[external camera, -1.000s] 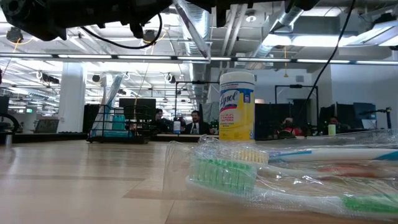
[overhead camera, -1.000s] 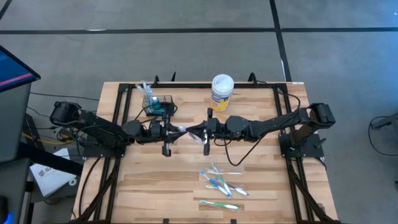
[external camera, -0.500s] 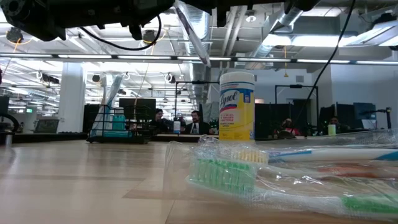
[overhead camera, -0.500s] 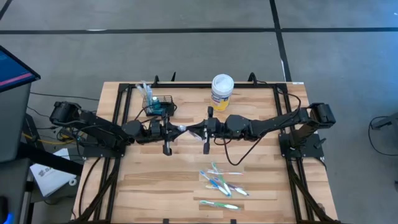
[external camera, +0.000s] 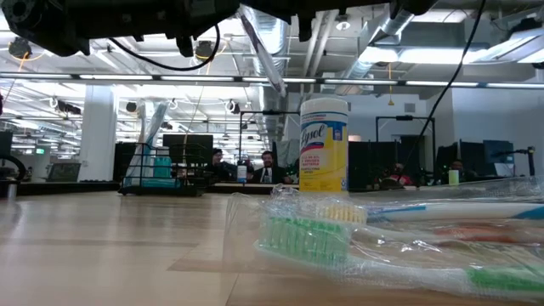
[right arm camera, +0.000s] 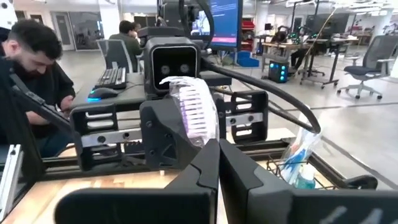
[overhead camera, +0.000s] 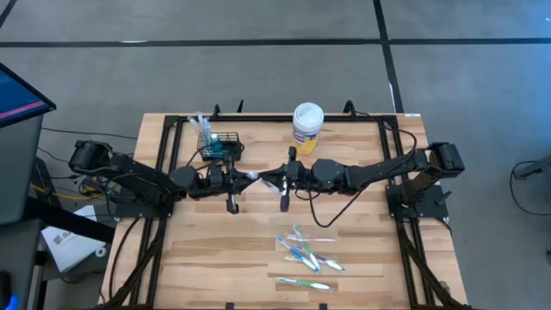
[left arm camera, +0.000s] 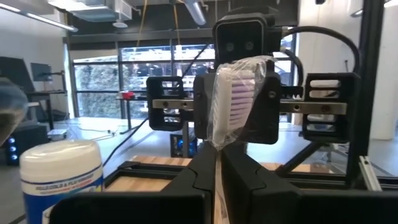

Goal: Pick & Place toothbrushing station
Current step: Put the top purple toothbrush into the mesh organizer

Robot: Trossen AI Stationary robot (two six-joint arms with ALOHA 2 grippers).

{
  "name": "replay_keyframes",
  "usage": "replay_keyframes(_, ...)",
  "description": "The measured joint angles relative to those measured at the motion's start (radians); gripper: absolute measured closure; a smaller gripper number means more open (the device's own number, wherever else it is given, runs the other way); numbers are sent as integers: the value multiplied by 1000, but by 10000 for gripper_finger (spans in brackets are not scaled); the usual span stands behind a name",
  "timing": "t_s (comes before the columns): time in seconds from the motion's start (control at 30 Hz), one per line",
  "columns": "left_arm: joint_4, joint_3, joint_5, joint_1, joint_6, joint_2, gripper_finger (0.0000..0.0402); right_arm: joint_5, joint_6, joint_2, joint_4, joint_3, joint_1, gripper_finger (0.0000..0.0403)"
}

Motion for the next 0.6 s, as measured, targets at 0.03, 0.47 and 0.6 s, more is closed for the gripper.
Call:
replay_keyframes(0.03, -1, 0, -8, 0, 0, 0, 400, 2, -4, 0, 0, 0, 0, 403)
replay_keyframes(0.47, -5, -11, -19, -1, 0, -22, 401, -94, -48, -15, -61, 0, -5, 324)
replay_keyframes(0.6, -35, -44, -32, -1, 2, -82, 401, -97, -52, -41, -101, -1, -9, 279)
